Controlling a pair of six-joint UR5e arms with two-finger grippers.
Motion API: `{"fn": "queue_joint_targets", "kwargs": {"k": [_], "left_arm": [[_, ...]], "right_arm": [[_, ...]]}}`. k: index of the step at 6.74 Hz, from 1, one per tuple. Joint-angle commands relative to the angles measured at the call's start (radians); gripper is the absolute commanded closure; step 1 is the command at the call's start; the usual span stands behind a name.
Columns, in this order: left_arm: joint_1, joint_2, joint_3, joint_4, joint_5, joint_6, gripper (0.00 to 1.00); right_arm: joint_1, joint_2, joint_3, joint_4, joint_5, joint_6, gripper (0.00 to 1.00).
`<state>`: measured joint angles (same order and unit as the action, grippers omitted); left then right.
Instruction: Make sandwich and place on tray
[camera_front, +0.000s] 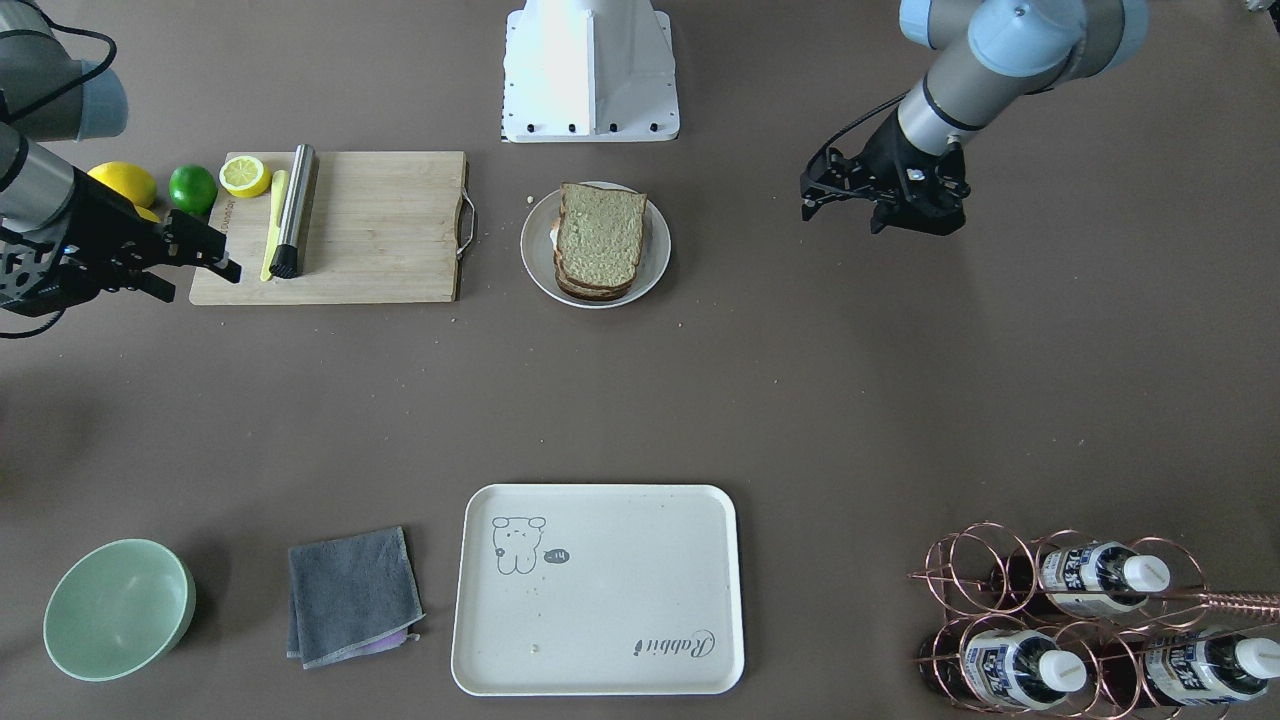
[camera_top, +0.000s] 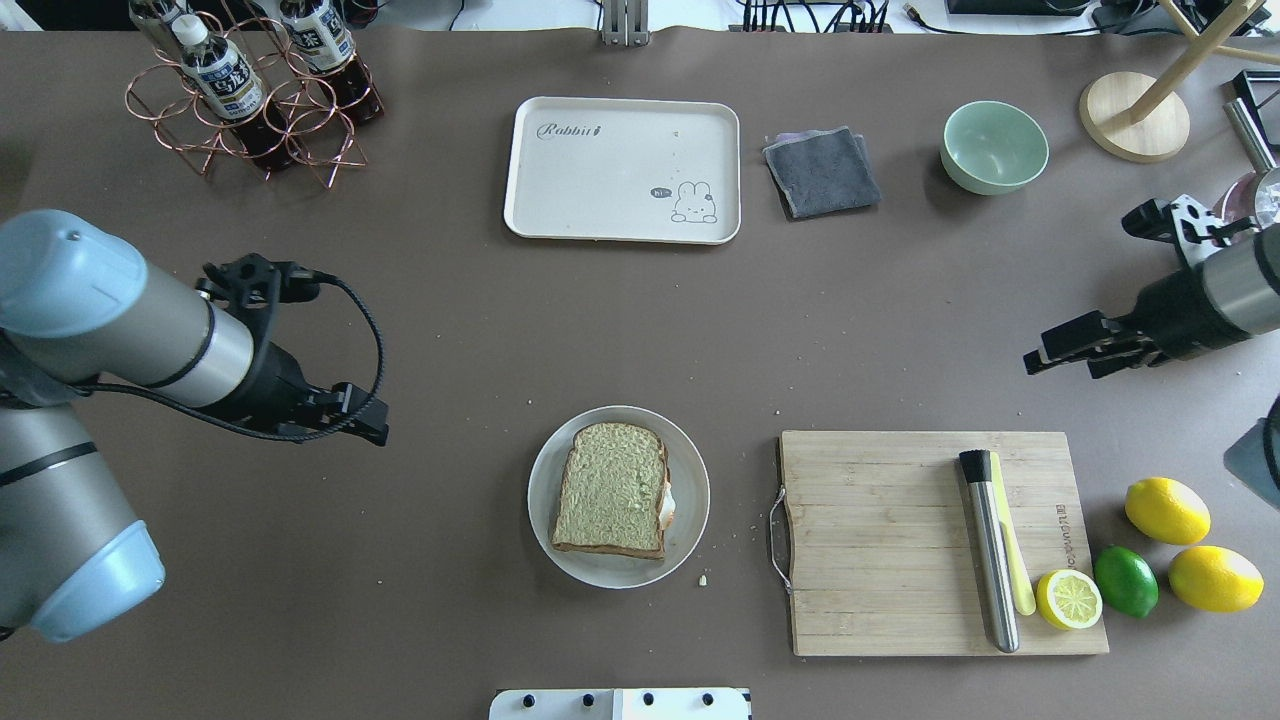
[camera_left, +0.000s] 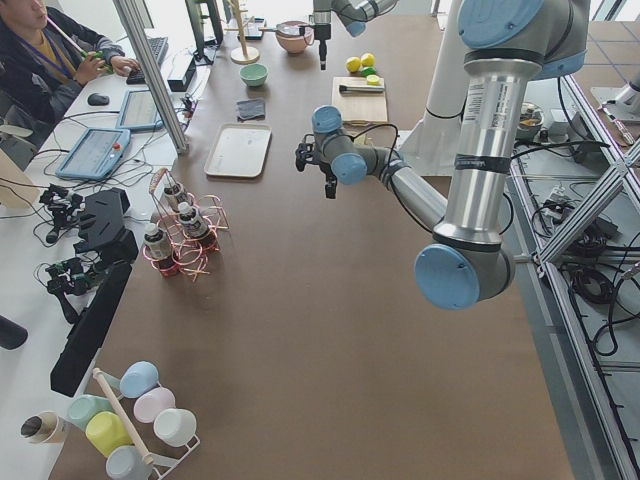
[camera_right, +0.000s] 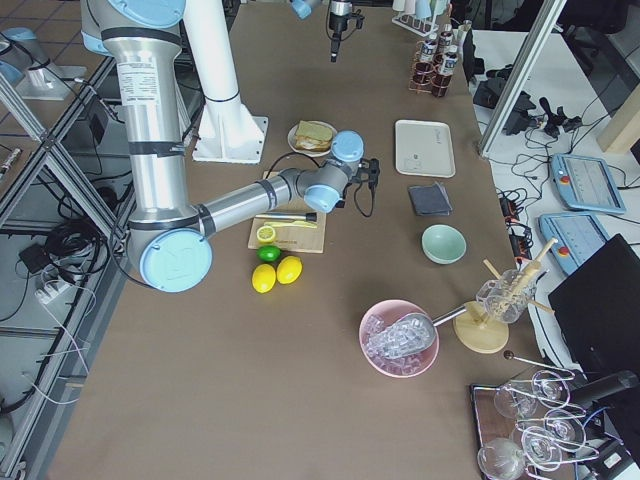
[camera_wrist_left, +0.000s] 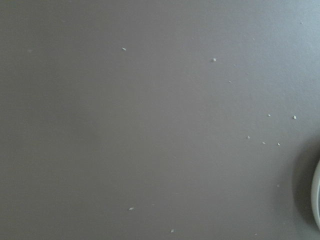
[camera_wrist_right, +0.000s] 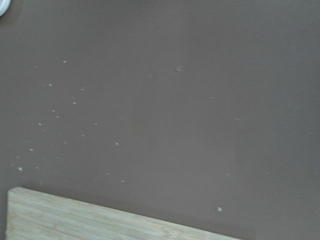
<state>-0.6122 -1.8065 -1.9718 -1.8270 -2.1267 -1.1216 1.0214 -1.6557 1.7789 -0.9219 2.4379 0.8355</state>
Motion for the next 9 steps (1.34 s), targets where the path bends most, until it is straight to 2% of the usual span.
{"fn": "queue_joint_targets", "kwargs": {"k": [1, 3, 4, 5, 7, 9], "left_arm": [[0.124, -0.146, 0.104, -0.003, 0.089, -0.081, 0.09], [0.147, -0.162, 0.180, -0.119, 0.106, -0.092, 0.12], [0.172, -0.168, 0.217, -0.185, 0.119, -0.136, 0.18], [0.175, -0.171, 0.226, -0.198, 0.119, -0.141, 0.27], [0.187, -0.192, 0.241, -0.201, 0.119, -0.150, 0.60], [0.199, -0.212, 0.248, -0.199, 0.123, -0.167, 0.63]], "right_arm": [[0.139, -0.155, -0.027, -0.012, 0.033, -0.276, 0.00], [0.268, -0.196, -0.033, -0.172, 0.033, -0.552, 0.00], [0.323, -0.193, -0.030, -0.272, 0.032, -0.681, 0.00], [0.363, -0.193, -0.029, -0.335, 0.027, -0.770, 0.00], [0.373, -0.193, -0.029, -0.353, 0.018, -0.790, 0.00], [0.371, -0.194, -0.032, -0.354, 0.018, -0.790, 0.00]]}}
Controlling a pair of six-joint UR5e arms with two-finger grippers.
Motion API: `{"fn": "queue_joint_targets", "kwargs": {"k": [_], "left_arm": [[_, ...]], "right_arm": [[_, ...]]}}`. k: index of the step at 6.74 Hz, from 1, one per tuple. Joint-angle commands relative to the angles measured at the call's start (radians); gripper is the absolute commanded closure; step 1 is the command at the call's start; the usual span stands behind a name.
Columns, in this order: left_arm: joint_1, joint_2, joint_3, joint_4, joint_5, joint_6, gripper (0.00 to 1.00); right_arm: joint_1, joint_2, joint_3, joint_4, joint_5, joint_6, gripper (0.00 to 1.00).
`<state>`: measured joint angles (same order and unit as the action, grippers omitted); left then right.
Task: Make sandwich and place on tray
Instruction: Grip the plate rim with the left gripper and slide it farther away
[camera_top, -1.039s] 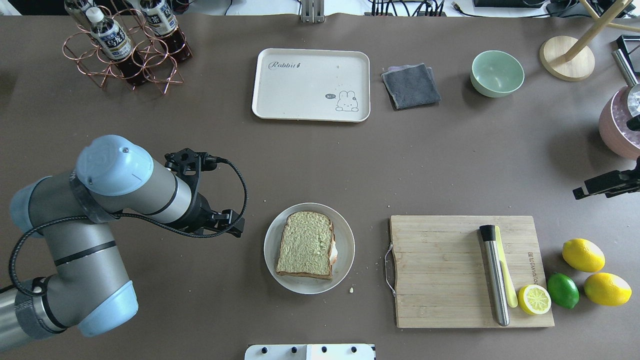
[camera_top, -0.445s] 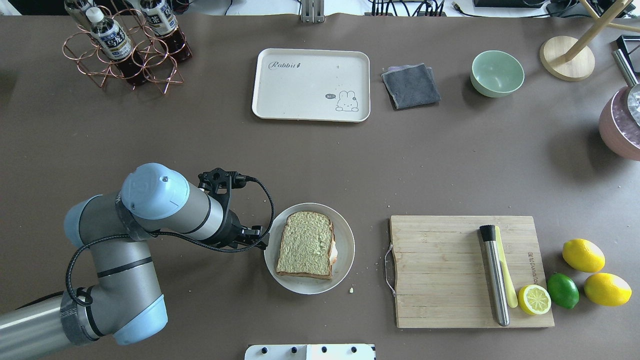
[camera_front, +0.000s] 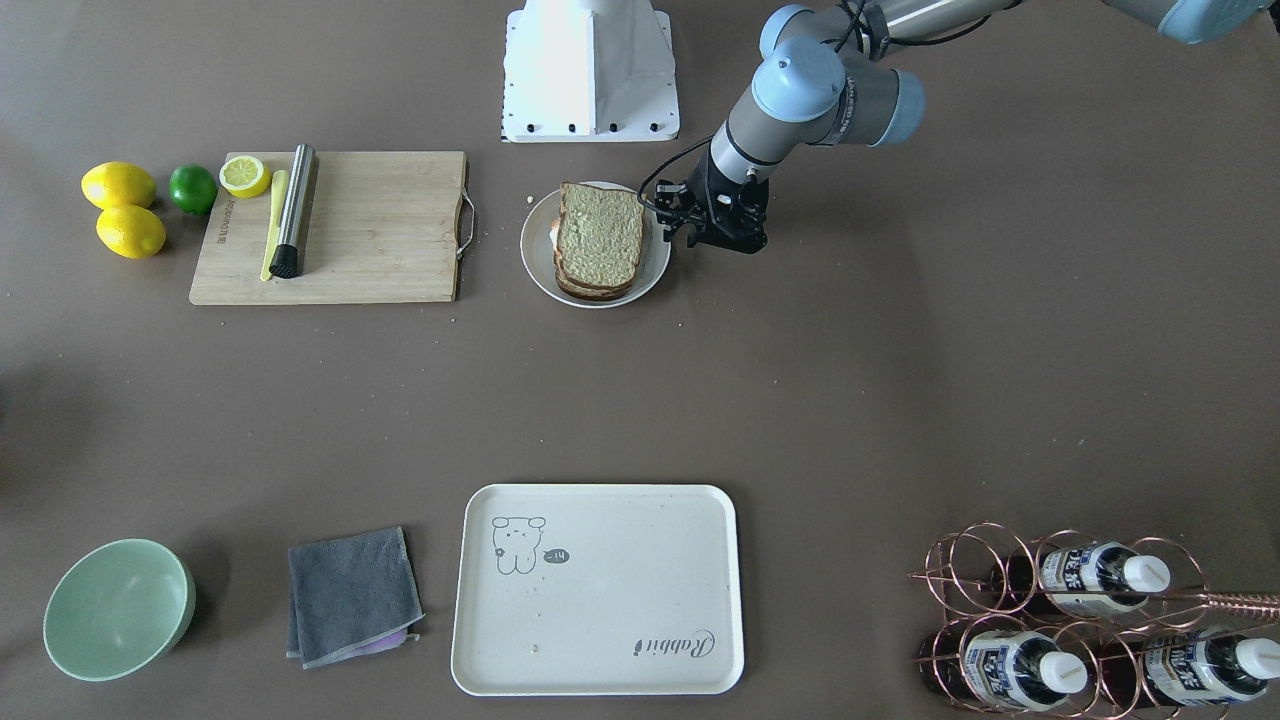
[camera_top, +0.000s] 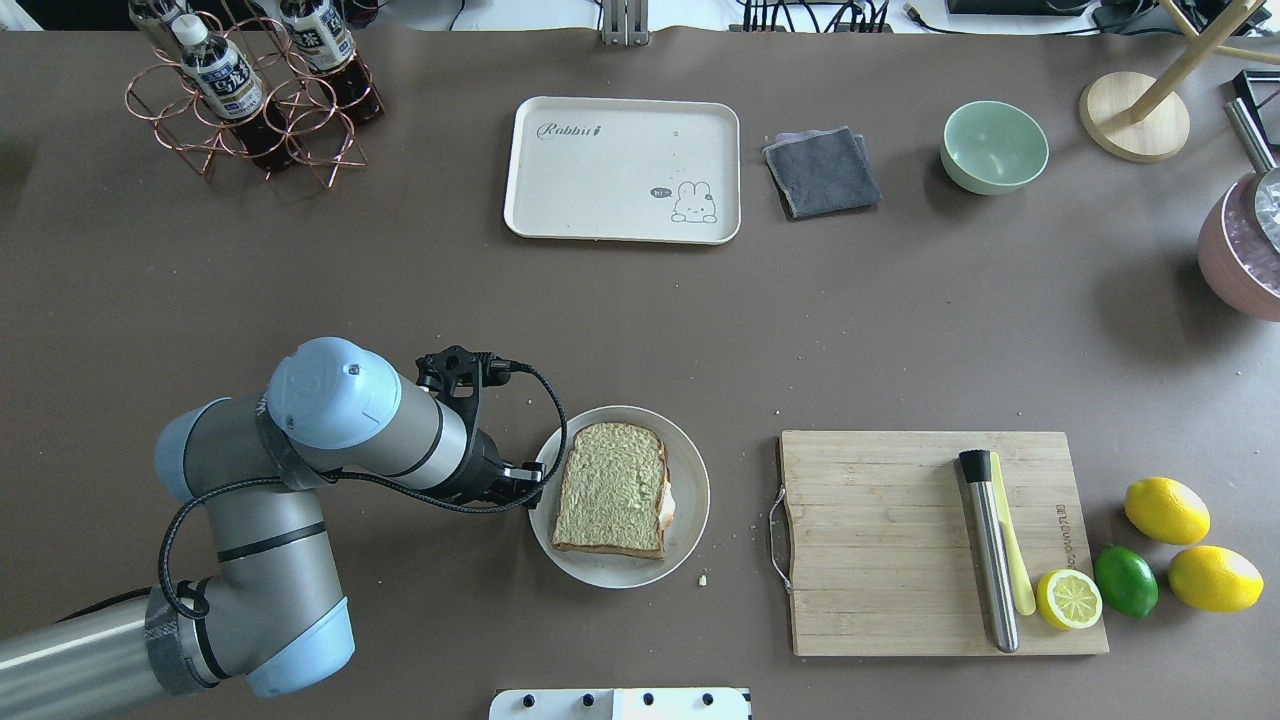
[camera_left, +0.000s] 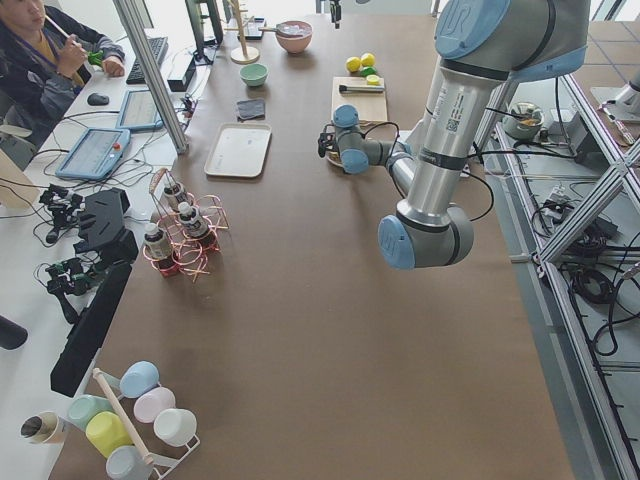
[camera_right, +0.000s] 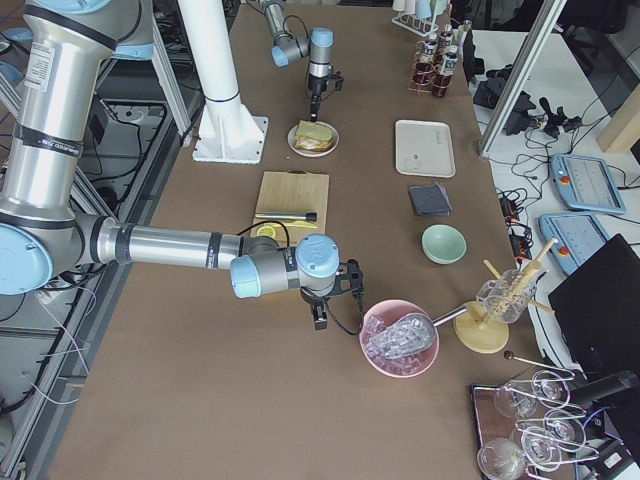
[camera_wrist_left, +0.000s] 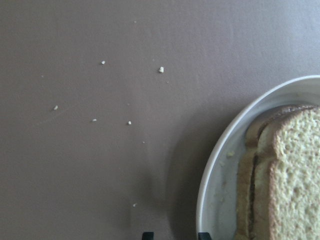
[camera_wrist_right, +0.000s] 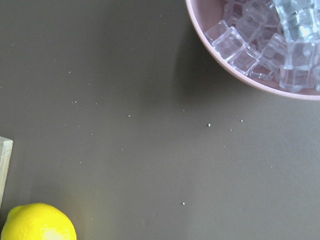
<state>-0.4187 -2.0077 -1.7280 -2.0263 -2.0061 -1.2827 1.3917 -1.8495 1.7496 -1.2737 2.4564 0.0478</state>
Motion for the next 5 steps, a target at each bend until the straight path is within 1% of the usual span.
{"fn": "queue_joint_targets", "kwargs": {"k": [1, 3, 4, 5], "left_arm": [[0.020, -0.013, 0.004, -0.002, 0.022, -0.007, 0.63], [0.023, -0.019, 0.016, -0.002, 0.023, -0.007, 0.64], [0.023, -0.020, 0.016, -0.002, 0.023, -0.007, 0.69], [0.021, -0.019, 0.016, -0.002, 0.023, -0.007, 0.86]], "right_arm": [[0.001, 0.000, -0.002, -0.003, 0.000, -0.002, 0.00], [0.001, -0.005, -0.002, -0.001, -0.002, -0.003, 0.00], [0.000, -0.005, -0.002, -0.003, -0.002, -0.003, 0.00], [0.000, -0.005, -0.002, -0.003, -0.002, -0.003, 0.00]]}}
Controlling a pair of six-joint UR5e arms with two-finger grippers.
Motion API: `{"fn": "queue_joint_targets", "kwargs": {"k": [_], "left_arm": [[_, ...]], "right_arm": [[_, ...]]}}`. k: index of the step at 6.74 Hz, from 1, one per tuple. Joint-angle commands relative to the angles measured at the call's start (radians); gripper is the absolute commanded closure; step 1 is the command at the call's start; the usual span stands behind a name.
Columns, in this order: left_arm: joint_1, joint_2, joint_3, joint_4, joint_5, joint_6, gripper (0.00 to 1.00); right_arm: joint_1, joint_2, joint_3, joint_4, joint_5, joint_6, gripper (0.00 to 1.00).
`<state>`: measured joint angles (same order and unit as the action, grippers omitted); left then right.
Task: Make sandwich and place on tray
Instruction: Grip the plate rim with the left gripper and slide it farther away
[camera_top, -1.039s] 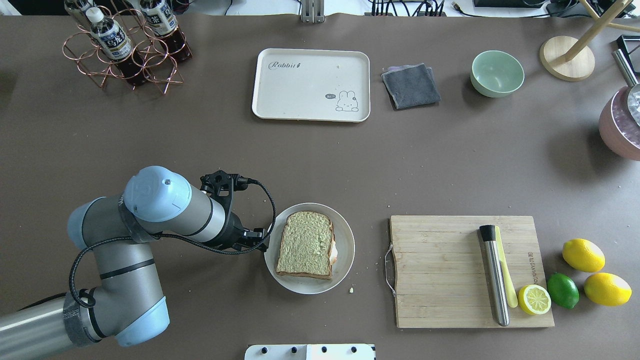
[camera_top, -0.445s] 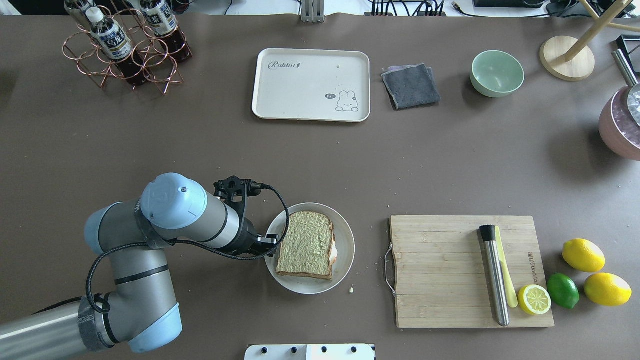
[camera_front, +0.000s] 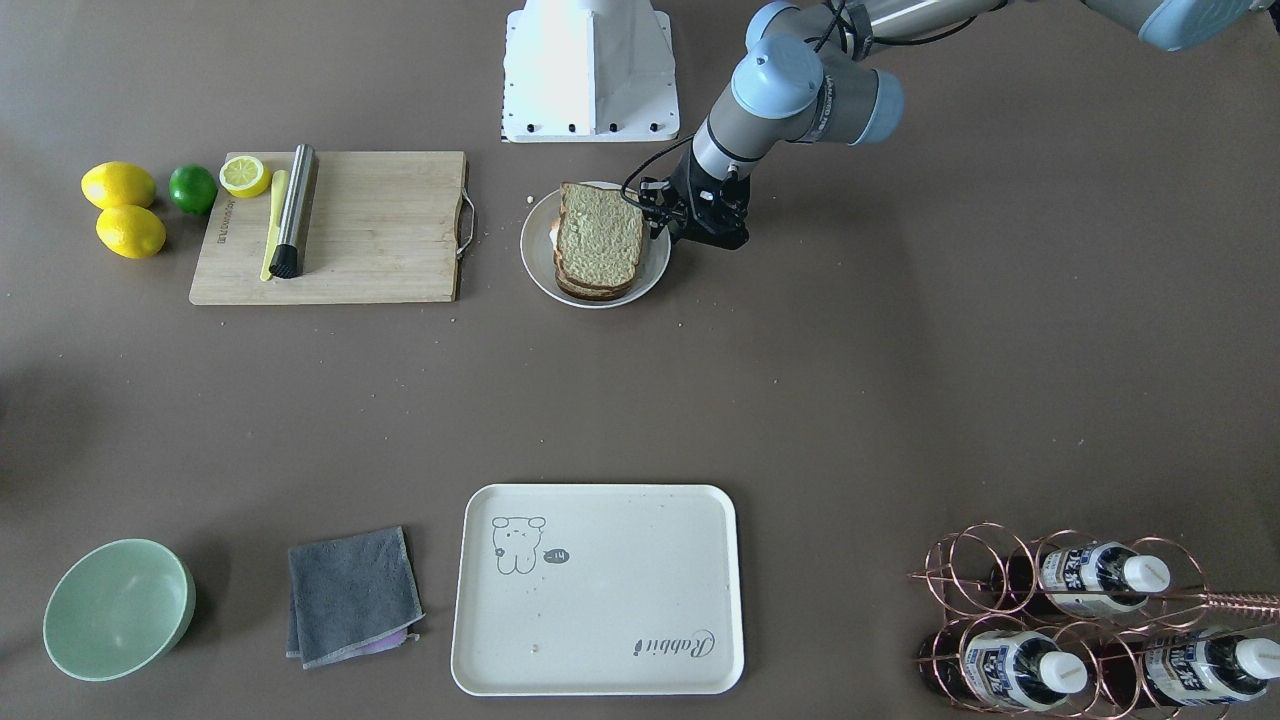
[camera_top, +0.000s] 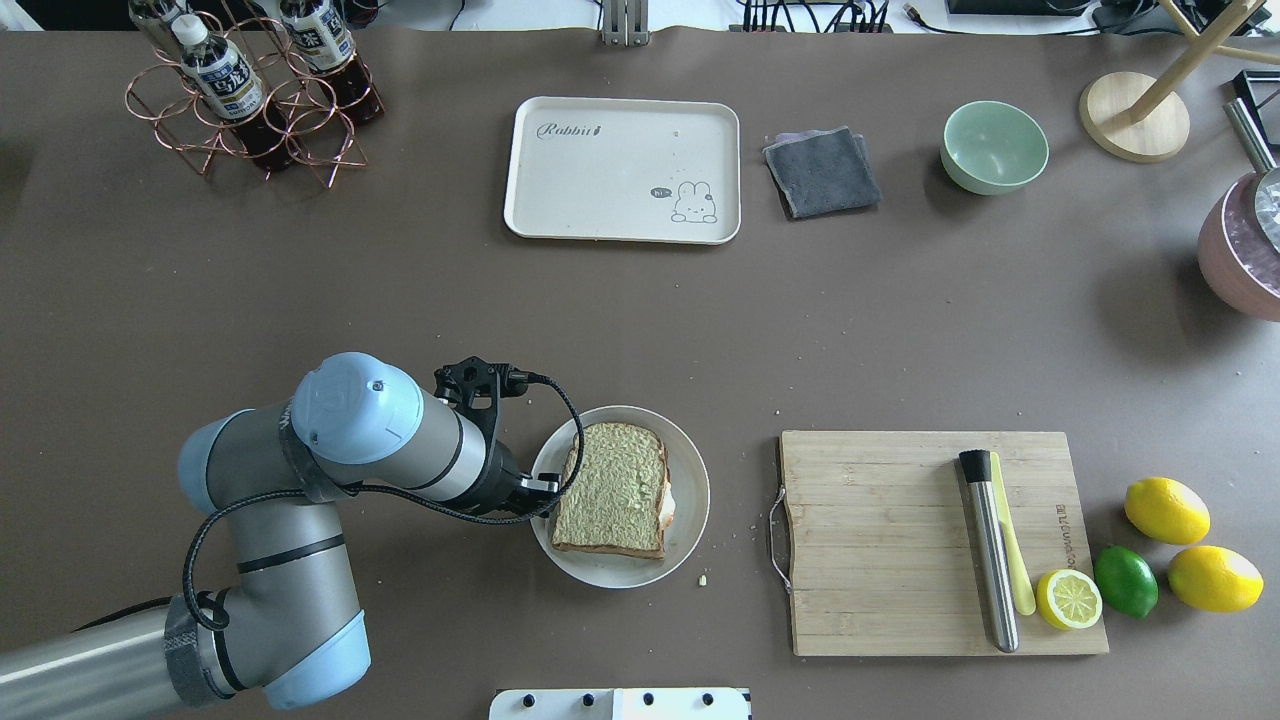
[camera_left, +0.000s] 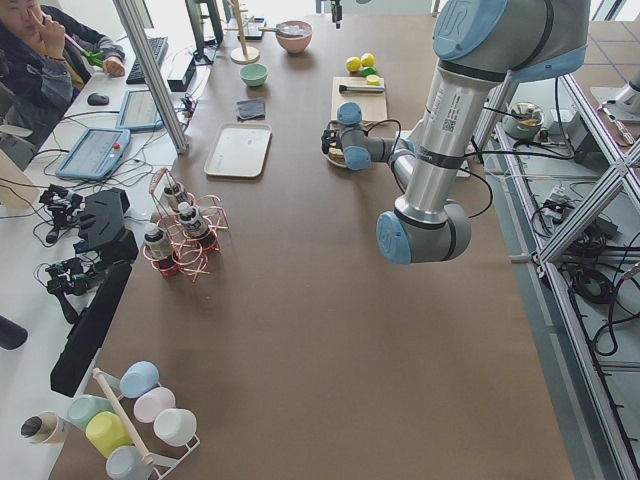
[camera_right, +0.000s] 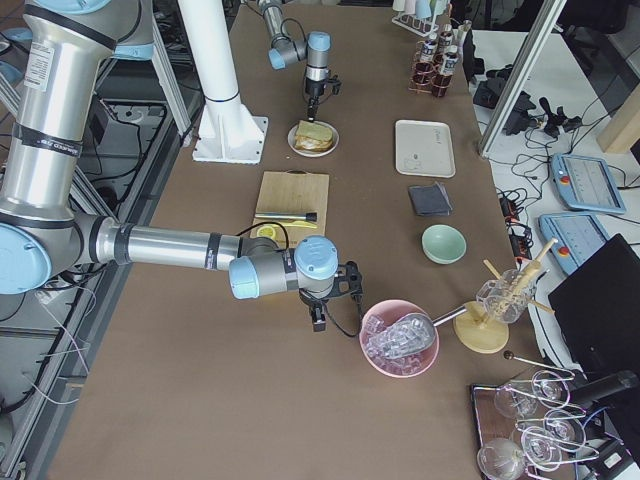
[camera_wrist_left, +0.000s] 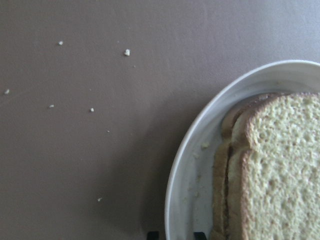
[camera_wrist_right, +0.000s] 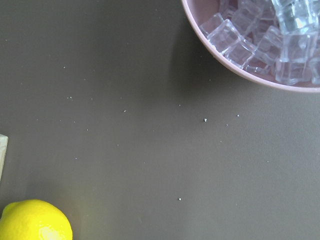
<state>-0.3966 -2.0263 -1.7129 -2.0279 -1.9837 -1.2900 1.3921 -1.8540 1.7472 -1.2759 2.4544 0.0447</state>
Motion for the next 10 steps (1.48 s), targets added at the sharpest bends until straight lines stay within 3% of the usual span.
{"fn": "queue_joint_targets", "kwargs": {"k": [1, 4, 7, 10], "left_arm": [[-0.001, 0.001, 0.001, 0.000, 0.000, 0.000, 1.00], [-0.024, -0.002, -0.002, -0.030, 0.000, -0.044, 1.00], [-0.155, -0.029, 0.022, -0.041, -0.007, -0.060, 1.00], [-0.347, -0.259, 0.344, -0.048, -0.100, -0.078, 1.00]], "right_arm": [[0.001, -0.001, 0.000, 0.000, 0.000, 0.000, 0.00], [0.007, -0.002, 0.002, 0.000, 0.000, 0.000, 0.00], [0.019, -0.014, 0.000, -0.002, -0.027, -0.002, 0.00], [0.027, -0.007, 0.005, -0.034, -0.049, -0.006, 0.00]]}}
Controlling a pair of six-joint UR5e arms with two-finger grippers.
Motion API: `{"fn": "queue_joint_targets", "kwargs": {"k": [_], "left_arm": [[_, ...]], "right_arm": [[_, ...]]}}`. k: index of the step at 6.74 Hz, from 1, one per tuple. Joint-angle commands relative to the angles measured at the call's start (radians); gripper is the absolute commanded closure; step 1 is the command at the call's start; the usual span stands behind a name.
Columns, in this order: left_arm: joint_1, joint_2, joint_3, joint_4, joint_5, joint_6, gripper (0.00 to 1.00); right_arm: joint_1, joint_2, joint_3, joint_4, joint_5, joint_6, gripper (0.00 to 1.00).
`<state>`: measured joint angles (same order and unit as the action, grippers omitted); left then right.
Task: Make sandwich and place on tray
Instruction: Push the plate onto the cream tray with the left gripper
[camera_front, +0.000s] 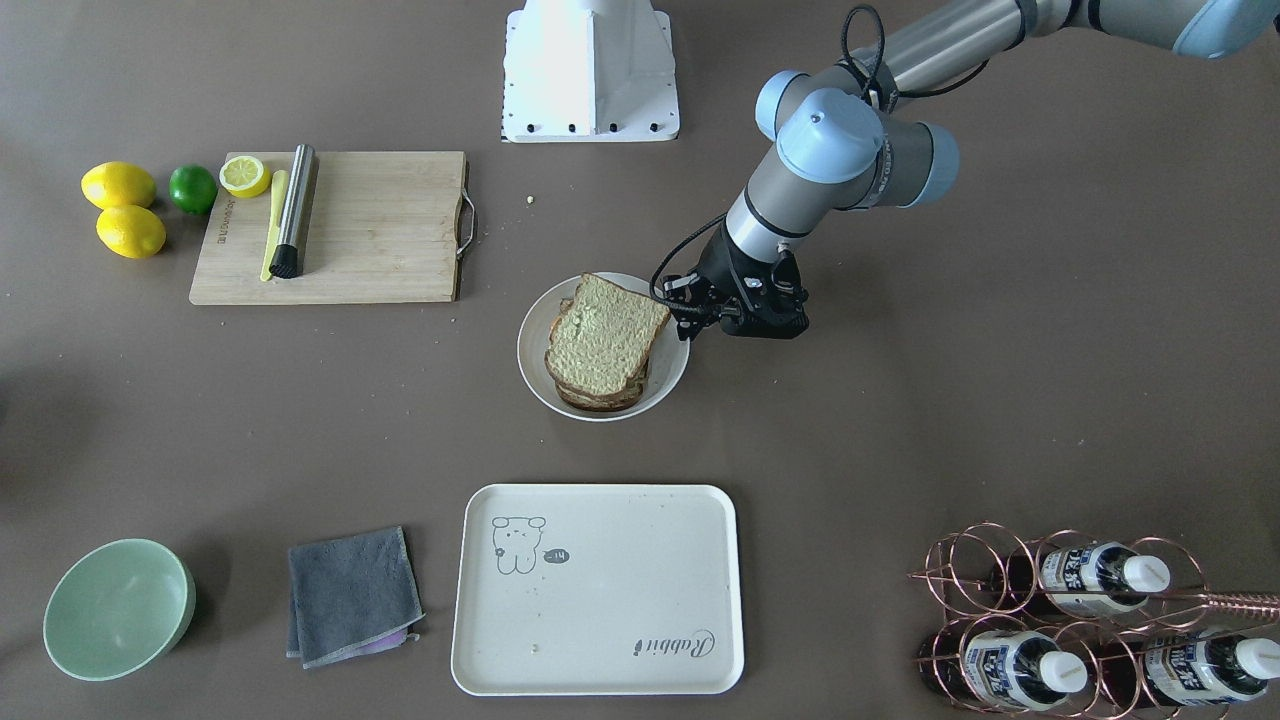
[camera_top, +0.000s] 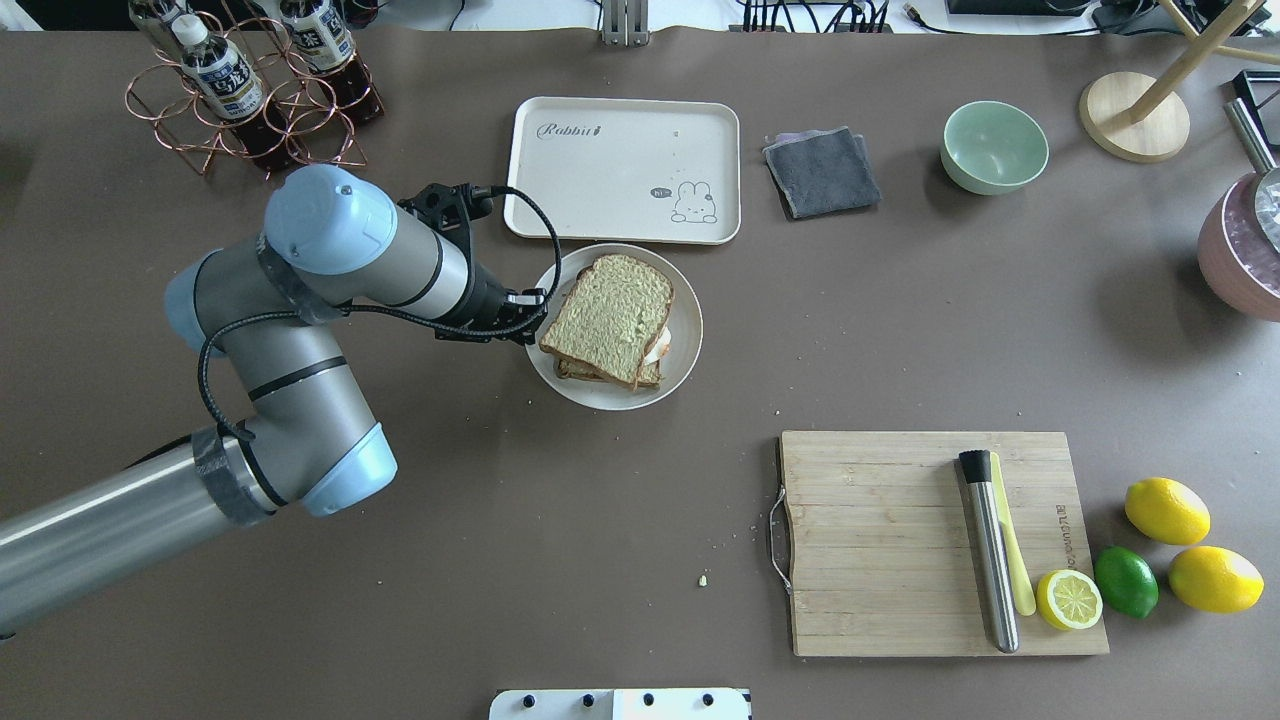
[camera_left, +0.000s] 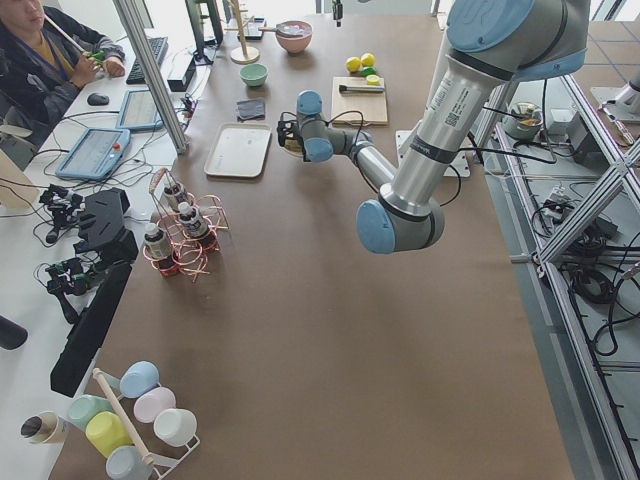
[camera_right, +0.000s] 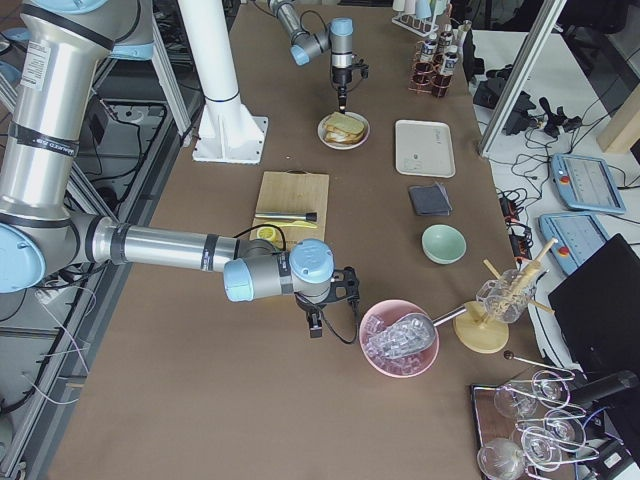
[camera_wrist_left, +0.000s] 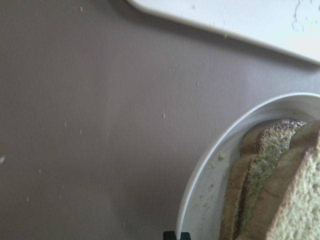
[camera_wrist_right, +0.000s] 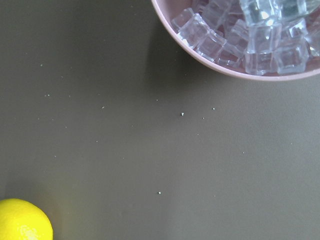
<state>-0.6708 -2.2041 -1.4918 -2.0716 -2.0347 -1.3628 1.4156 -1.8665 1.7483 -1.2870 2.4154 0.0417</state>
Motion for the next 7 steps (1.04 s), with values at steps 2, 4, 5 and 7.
{"fn": "queue_joint_targets", "kwargs": {"k": [2, 4, 5, 7], "left_arm": [[-0.111, -0.216, 0.371, -0.101, -0.051, -0.068, 1.00], [-0.118, -0.322, 0.586, -0.212, -0.036, -0.162, 1.00], [-0.118, -0.338, 0.640, -0.258, -0.019, -0.170, 1.00], [-0.118, -0.385, 0.709, -0.286, -0.009, -0.171, 1.00]], "right_arm": [[0.020, 0.007, 0.010, -0.061, -0.010, -0.039, 0.00], [0.026, 0.007, 0.010, -0.063, -0.015, -0.037, 0.00], [0.025, 0.007, 0.010, -0.063, -0.016, -0.039, 0.00], [0.028, 0.007, 0.010, -0.063, -0.016, -0.039, 0.00]]}}
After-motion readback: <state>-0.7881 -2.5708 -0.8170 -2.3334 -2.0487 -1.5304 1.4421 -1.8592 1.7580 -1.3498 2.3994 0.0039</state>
